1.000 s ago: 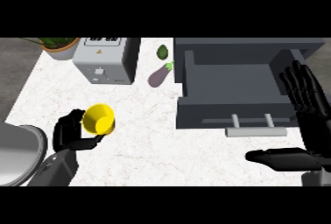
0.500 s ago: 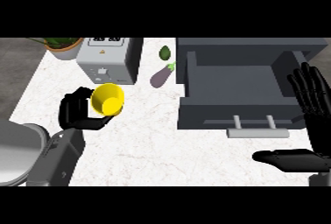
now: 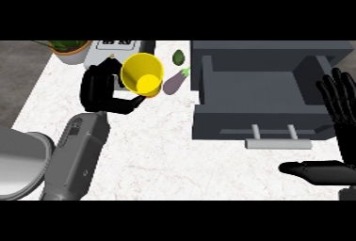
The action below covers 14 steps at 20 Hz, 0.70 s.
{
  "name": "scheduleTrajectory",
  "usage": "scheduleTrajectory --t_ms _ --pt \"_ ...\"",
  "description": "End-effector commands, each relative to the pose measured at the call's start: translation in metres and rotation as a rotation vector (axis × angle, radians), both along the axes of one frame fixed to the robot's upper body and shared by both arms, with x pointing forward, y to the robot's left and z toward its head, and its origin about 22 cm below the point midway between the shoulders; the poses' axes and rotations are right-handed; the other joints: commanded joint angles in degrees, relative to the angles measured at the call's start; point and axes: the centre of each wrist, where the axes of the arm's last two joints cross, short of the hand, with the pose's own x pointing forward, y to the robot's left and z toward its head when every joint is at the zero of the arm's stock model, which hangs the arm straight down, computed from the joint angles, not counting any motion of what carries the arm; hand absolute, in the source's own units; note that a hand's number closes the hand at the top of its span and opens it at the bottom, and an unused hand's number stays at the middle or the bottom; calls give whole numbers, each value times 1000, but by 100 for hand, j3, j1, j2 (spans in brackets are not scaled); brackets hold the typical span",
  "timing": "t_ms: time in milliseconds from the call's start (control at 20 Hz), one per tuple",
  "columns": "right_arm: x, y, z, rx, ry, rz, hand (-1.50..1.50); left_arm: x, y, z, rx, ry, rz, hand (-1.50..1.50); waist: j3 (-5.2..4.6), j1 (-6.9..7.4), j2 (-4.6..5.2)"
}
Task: Pick up the cup, place it into the drawer and close the drawer
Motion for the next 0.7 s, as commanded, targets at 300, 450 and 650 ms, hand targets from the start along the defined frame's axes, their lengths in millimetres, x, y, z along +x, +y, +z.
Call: scheduleTrajectory --t_ms 300,450,650 --pt "-3 4 -14 7 -1 25 -150 28 -99 127 113 -33 -50 150 1 -125 32" --pt "0 -7 17 6 1 -17 -150 18 -118 137 146 -3 -64 150 -3 -91 17" --pt "6 -3 -6 5 -22 7 -150 31 -148 145 183 13 -26 150 -1 -164 56"
